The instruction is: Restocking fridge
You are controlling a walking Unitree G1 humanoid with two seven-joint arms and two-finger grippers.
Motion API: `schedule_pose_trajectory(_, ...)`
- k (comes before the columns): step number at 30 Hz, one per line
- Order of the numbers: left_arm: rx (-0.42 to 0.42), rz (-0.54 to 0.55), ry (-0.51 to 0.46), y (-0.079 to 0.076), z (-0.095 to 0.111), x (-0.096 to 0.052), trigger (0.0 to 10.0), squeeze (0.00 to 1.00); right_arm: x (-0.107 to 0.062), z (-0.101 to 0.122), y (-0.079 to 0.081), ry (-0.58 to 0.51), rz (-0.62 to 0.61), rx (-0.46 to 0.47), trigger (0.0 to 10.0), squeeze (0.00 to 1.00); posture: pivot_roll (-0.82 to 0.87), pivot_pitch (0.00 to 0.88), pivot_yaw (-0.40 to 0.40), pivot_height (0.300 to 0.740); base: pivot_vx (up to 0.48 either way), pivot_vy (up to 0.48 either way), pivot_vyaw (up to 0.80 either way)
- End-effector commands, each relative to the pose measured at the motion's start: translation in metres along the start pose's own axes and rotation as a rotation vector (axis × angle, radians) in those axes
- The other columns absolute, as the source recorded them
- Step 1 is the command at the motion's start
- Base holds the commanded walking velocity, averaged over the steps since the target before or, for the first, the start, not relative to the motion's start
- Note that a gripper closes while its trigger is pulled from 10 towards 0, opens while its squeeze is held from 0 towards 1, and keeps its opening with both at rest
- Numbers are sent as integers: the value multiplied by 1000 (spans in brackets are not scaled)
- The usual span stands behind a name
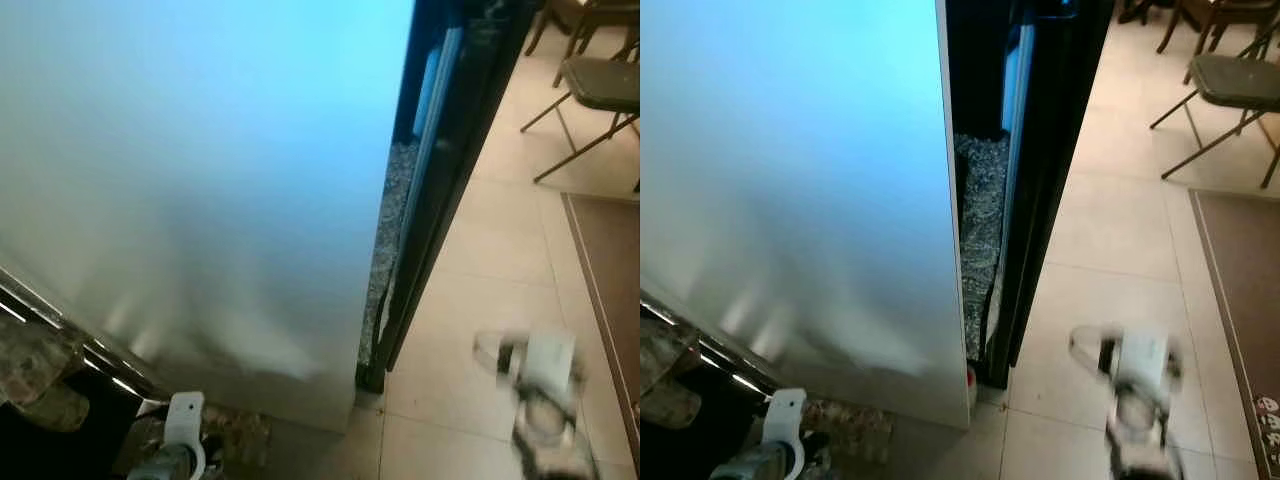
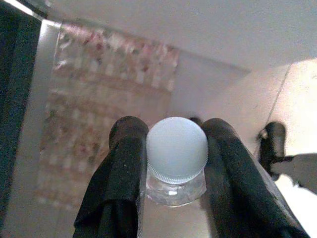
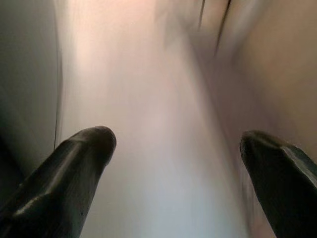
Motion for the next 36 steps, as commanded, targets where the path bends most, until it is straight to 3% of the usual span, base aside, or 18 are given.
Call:
schedule_pose_trajectory(1,8,24,30,7,-10,-2,10000,0,-8,9,1,-123,-4,-38,10000,0,-106,49,56,740,0,0,0)
schedule_pose_trajectory(2,8,24,30,7,-10,-2,10000,0,-8,9,1,-123,-4,-38,10000,0,-106,49,56,740,0,0,0)
schedule_pose_trajectory(7,17,27,34,7,-11,-2,10000,0,-5,60,17,-383,66,-98,10000,0,-114,31,59,740,0,0,0)
schedule_pose_trajectory(10,16,28,34,8,-11,-2,10000,0,-8,73,22,-446,81,-130,10000,0,-118,26,59,740,0,0,0)
schedule_pose_trajectory(14,17,26,34,7,-13,-2,10000,0,-27,116,48,-674,196,-191,10000,0,-126,15,47,740,0,0,0)
schedule_pose_trajectory(18,12,24,33,5,-14,-2,10000,0,-47,132,67,-792,321,-226,10000,0,-123,8,38,740,0,0,0)
schedule_pose_trajectory(24,13,23,36,5,-15,-2,10000,0,-63,134,87,-807,486,-203,10000,0,-127,2,35,740,0,0,0)
schedule_pose_trajectory(28,11,23,35,5,-14,-2,10000,0,-56,122,93,-660,561,-146,10000,0,-125,10,39,740,0,0,0)
schedule_pose_trajectory(36,9,22,29,5,-12,-2,10000,0,-36,125,81,-509,478,71,10000,0,-125,33,50,740,0,0,0)
Point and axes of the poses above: a point about 5 cm out from each wrist's last joint towards the gripper, its own x axis pointing out of the wrist towards the gripper, its own z axis along the axis of the wrist's last joint, y = z × x, the point moved 2 cm from there along x, pointing out of the wrist towards the gripper, and after that the axes turned 5 degrees about x, right-handed, at the moved point
